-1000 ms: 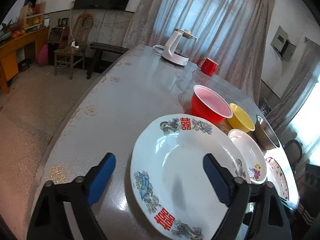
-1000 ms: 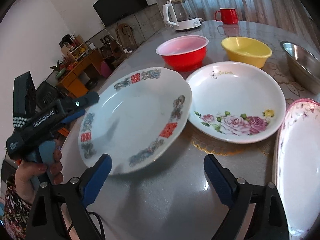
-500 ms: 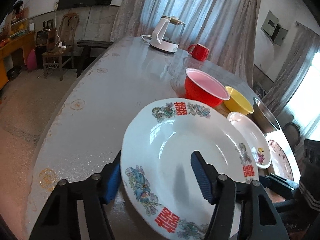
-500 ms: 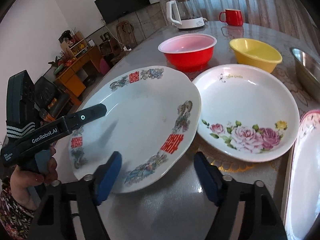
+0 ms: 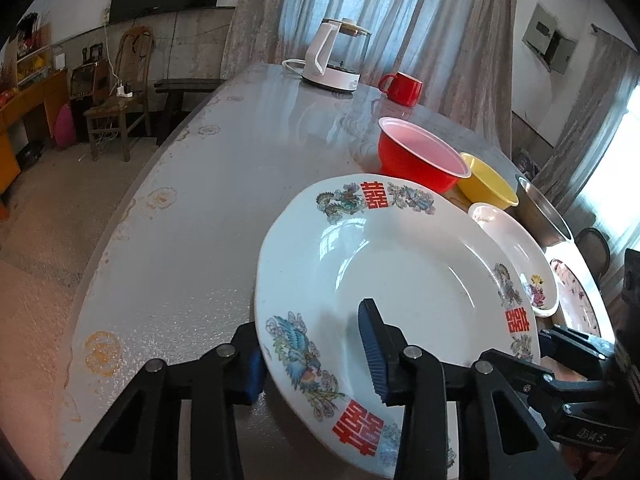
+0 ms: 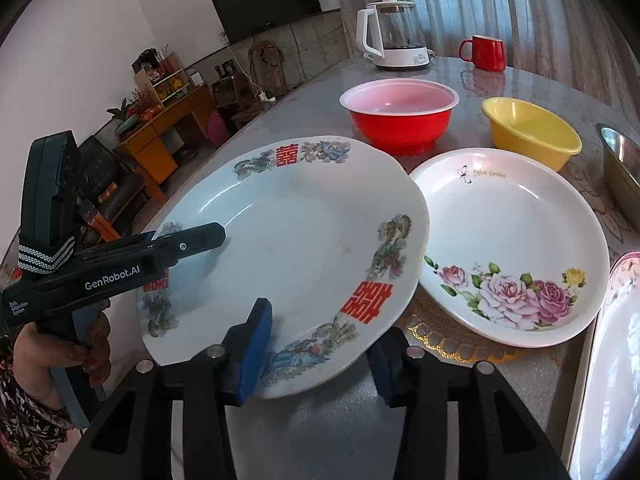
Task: Organize plates and bowls
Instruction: 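Lift the red-character plate with both grippers and carry it toward the pink-rimmed plate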
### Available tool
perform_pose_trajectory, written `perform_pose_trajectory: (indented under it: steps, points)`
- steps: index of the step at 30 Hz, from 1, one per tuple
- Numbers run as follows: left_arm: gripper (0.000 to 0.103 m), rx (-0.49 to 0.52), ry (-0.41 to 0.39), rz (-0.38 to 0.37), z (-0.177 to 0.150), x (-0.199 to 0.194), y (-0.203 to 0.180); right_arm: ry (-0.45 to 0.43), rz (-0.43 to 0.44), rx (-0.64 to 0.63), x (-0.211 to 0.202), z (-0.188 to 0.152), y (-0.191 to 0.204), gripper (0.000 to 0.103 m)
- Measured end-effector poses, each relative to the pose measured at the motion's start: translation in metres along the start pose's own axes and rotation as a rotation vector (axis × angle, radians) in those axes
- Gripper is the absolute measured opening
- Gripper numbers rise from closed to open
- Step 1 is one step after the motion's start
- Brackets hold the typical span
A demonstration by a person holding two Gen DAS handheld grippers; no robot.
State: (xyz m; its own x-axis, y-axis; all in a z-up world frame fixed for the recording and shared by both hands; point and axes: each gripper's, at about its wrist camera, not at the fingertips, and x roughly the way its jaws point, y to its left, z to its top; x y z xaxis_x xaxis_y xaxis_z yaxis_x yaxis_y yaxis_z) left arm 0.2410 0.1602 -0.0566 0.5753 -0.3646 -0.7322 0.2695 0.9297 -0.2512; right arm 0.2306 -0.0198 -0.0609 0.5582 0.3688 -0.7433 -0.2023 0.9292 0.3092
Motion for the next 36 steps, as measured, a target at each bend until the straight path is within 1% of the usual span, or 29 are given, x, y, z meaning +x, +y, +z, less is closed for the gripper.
perform_pose_trajectory:
  steps: [15, 25, 32, 34, 36]
  points:
    - [0.041, 0.050, 0.006, 0.052, -0.009, -0.004, -0.010, -0.005, -0.004, -0.007, -0.004, -0.002, 0.001, 0.045]
    - [0.041, 0.068, 0.013, 0.037, -0.023, -0.016, -0.020, -0.007, 0.017, -0.010, -0.011, -0.005, 0.001, 0.045]
    - [0.041, 0.048, 0.012, 0.020, -0.037, -0.027, -0.023, -0.009, 0.044, -0.031, -0.022, -0.014, 0.004, 0.045]
    - [0.041, 0.050, 0.017, 0.032, -0.042, -0.031, -0.029, -0.004, 0.048, -0.033, -0.024, -0.017, 0.003, 0.045]
    - [0.041, 0.046, 0.020, 0.020, -0.051, -0.037, -0.033, 0.014, 0.059, -0.027, -0.028, -0.022, 0.002, 0.045]
